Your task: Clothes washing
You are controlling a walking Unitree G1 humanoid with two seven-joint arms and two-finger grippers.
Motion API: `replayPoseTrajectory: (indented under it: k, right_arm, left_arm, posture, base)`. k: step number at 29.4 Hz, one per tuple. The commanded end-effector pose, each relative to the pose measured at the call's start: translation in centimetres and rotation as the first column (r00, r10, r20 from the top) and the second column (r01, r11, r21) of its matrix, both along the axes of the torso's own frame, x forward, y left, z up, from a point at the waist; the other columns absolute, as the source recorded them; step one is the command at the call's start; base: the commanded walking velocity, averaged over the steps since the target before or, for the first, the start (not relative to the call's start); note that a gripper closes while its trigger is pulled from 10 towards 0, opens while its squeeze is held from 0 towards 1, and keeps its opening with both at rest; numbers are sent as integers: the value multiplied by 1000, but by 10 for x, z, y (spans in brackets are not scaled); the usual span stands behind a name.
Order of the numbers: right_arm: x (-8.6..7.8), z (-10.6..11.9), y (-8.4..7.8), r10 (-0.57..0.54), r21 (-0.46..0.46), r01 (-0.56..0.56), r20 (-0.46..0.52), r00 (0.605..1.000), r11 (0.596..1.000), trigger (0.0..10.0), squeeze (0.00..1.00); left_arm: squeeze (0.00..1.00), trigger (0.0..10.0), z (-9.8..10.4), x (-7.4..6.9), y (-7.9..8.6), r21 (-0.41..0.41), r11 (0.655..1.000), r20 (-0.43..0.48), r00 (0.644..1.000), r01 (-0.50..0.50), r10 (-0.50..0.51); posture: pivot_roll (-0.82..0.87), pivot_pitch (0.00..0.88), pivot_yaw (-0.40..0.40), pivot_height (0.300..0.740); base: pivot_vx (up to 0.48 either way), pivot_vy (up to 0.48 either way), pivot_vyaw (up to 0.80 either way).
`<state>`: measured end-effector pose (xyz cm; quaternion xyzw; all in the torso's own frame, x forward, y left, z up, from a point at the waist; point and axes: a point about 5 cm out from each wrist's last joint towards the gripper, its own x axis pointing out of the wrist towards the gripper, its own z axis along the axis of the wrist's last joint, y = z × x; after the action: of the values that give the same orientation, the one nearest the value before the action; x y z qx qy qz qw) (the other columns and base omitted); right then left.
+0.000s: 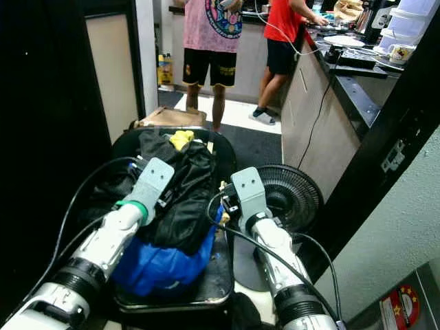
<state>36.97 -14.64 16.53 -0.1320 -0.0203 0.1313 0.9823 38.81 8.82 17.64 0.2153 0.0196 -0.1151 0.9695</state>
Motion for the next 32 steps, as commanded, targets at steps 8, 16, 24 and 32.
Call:
replayPoseTrajectory:
  k: [8,16,24,32]
  right_arm:
    - [1,3,-2,-5,-10,5,10,1000,1000,10000,0]
    - [1,3,-1,-3,-8,3,12,1000,1000,10000,0]
    - [1,3,0,-4,-4,4,12,1000,1000,10000,0]
    - [1,2,-3,-15,2,15,11,1000,1000,10000,0]
  left_arm:
    - [0,0,-14,-5,2,14,1000,-55,998,8,-7]
    - [0,0,-8,-7,5,-44,999,-36,999,19,-21]
    - [0,0,11,-7,6,-162,985,40,998,53,-47]
    - [0,0,92,-24,2,-428,867,462,886,254,-31]
  posture:
    - [-54,60,7,740]
    - [-51,51,8,740]
    - [-52,42,11,740]
    - [-50,43,10,740]
  base:
    - [0,0,0]
    - [0,0,0]
    - [0,0,0]
    - [0,0,0]
